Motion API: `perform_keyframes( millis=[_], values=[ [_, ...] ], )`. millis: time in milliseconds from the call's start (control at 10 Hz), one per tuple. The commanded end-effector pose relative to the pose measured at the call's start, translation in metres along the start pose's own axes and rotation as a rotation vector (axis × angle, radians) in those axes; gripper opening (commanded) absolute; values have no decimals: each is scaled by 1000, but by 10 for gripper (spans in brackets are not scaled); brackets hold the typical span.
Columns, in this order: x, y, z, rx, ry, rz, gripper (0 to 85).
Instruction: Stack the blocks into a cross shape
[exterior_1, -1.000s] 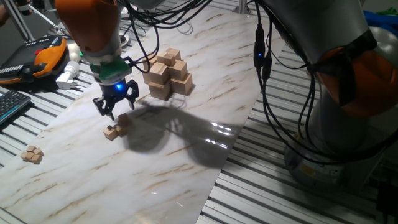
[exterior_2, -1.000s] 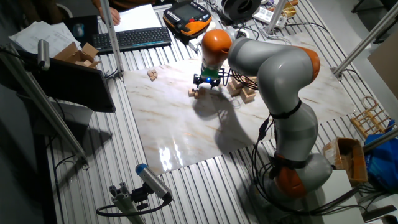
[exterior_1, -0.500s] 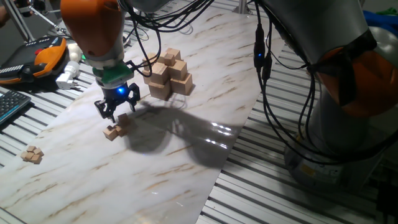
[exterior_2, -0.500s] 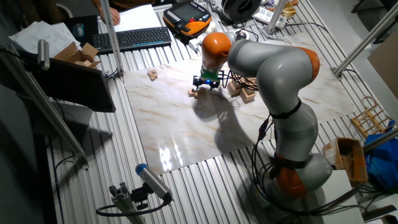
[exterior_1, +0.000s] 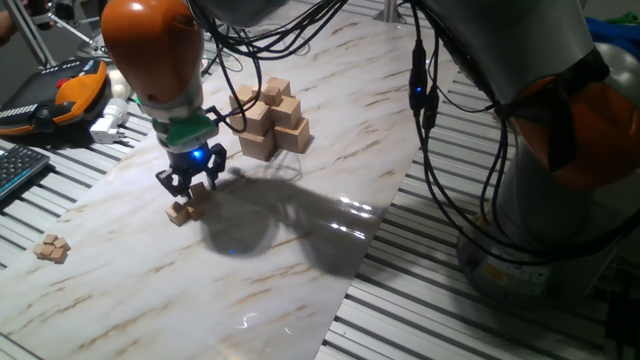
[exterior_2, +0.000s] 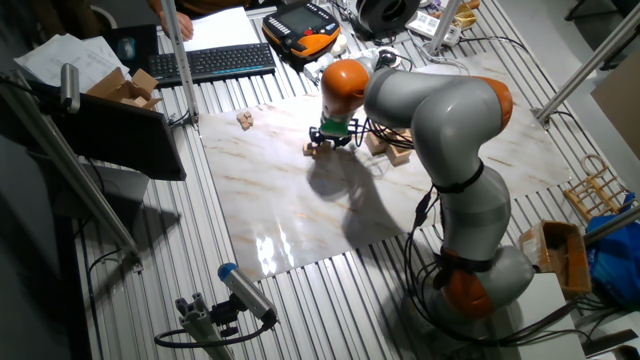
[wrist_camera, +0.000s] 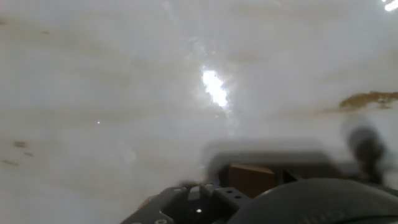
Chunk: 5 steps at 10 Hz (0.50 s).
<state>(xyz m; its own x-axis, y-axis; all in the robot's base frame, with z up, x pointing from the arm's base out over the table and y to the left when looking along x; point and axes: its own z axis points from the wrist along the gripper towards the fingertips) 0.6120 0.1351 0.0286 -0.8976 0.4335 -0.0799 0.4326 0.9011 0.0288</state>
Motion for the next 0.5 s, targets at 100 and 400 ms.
perform_keyframes(
  millis=[100, 400],
  values=[
    [0, 1, -1, 6, -6, -1, 510],
    [-4, 0, -2, 6, -5, -12, 340]
  ],
)
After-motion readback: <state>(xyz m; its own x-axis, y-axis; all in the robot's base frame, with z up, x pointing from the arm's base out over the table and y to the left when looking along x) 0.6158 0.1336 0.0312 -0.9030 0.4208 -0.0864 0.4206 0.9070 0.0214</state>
